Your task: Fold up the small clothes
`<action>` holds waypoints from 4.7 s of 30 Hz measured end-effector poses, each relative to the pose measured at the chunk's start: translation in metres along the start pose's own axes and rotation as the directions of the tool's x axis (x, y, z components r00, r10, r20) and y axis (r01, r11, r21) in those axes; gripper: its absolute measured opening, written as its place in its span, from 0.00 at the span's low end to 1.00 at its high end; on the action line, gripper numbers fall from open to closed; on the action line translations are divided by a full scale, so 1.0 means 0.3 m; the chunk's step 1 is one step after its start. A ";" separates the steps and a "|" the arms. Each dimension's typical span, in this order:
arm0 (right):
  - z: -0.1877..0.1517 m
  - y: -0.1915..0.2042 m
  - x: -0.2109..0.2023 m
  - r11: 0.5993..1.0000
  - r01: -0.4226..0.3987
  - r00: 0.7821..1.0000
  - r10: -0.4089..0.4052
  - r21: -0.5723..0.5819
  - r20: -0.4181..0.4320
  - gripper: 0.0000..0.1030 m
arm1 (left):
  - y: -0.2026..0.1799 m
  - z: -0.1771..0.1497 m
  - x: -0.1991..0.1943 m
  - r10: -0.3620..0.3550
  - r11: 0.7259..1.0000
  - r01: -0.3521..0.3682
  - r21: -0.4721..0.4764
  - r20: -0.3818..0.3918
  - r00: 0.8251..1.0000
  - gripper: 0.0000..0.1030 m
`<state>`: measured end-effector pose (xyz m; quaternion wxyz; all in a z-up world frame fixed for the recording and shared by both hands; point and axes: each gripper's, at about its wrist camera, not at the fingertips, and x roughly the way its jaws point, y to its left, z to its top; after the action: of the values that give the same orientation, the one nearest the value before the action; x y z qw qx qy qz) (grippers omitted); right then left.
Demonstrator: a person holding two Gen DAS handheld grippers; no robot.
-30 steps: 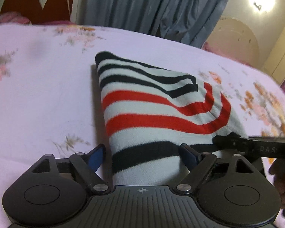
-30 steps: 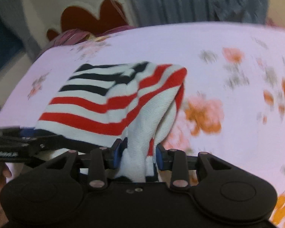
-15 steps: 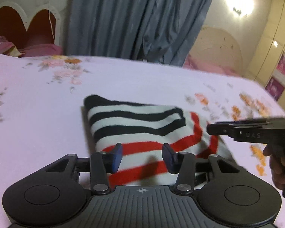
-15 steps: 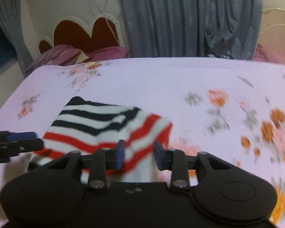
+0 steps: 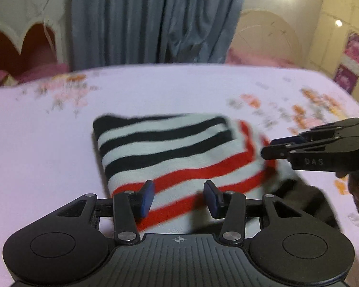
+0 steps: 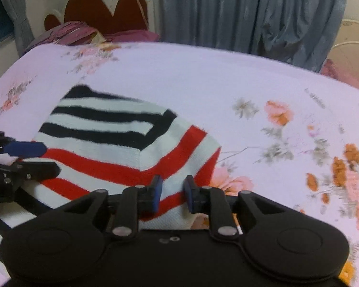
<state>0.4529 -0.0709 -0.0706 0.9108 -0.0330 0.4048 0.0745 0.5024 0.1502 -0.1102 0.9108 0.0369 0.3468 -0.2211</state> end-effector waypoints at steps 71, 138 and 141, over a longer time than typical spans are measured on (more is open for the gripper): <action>-0.588 -0.015 -0.846 0.999 0.039 0.992 -0.042 0.028 0.119 0.99 | -0.552 -0.515 -0.787 0.346 0.933 -0.330 -0.140 0.106 0.932 1.00; -0.783 0.016 -1.360 0.999 0.040 0.946 -0.047 0.030 0.321 0.99 | -0.827 -0.617 -1.241 0.351 0.932 -0.309 -0.189 0.264 0.898 1.00; -0.786 0.014 -1.362 0.999 0.040 0.946 -0.049 0.033 0.321 0.99 | -0.830 -0.616 -1.240 0.349 0.934 -0.308 -0.183 0.265 0.899 1.00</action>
<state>0.0092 -0.1397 0.0747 0.9664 -0.0177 0.2510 0.0530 0.0359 0.1072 0.0122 0.9765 -0.0006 0.2111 -0.0428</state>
